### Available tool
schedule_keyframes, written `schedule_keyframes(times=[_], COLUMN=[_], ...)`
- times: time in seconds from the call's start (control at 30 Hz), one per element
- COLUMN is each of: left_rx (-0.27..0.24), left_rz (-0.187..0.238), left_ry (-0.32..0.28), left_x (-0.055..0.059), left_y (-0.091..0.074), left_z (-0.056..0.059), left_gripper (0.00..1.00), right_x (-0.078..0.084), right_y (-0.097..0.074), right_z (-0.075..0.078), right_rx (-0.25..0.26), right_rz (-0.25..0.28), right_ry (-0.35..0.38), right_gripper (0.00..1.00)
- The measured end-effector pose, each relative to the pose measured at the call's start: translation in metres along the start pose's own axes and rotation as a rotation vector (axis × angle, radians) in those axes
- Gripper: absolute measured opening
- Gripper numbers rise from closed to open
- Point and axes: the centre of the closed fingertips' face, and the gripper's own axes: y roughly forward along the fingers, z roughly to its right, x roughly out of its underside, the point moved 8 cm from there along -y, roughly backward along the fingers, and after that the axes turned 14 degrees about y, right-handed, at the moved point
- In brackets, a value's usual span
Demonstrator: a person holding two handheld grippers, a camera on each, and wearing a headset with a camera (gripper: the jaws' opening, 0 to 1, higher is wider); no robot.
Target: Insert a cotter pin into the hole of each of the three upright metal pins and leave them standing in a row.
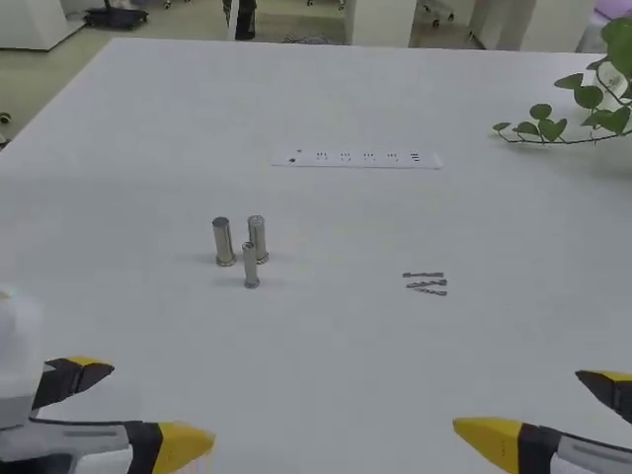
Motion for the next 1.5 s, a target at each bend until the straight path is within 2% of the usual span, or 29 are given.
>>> schedule_keyframes(times=[0.13, 0.3, 0.43, 0.63, 0.77, 0.87, 1.13, 1.17, 1.27, 1.47, 1.5], left_rx=[0.001, 0.007, -0.014, -0.001, -0.002, -0.012, -0.065, -0.069, -0.077, -0.077, -0.079], left_rz=[0.020, 0.024, 0.049, 0.058, 0.094, 0.104, 0.142, 0.158, 0.167, 0.203, 0.205], left_ry=[0.021, 0.039, 0.061, 0.050, 0.066, 0.077, 0.120, 0.139, 0.181, 0.172, 0.190], left_x=[-0.010, -0.020, -0.031, -0.042, -0.051, -0.058, -0.073, -0.076, -0.081, -0.088, -0.089], left_y=[0.010, 0.019, 0.024, 0.035, 0.043, 0.050, 0.065, 0.067, 0.072, 0.078, 0.080], left_z=[-0.004, -0.009, -0.015, -0.022, -0.027, -0.031, -0.039, -0.040, -0.041, -0.045, -0.047], left_gripper=[0.83, 0.81, 0.79, 0.77, 0.73, 0.70, 0.60, 0.58, 0.55, 0.48, 0.47], right_x=[0.001, 0.001, 0.002, 0.003, 0.004, 0.004, 0.005, 0.005, 0.006, 0.010, 0.011], right_y=[0.001, 0.002, 0.002, 0.001, 0.001, 0.001, 0.001, 0.002, 0.002, 0.003, 0.003], right_z=[-0.001, -0.002, -0.001, 0.000, 0.001, 0.002, 0.004, 0.005, 0.005, 0.003, 0.003], right_rx=[0.000, 0.003, 0.005, 0.015, 0.012, 0.014, 0.021, 0.022, 0.022, 0.009, 0.006], right_rz=[-0.007, -0.007, -0.007, -0.013, -0.013, -0.017, -0.022, -0.023, -0.029, -0.042, -0.044], right_ry=[-0.008, -0.005, -0.002, -0.004, 0.001, 0.003, 0.010, 0.012, 0.016, 0.028, 0.033], right_gripper=[0.98, 0.98, 0.98, 0.98, 0.98, 0.98, 0.98, 0.98, 0.97, 0.97, 0.97])
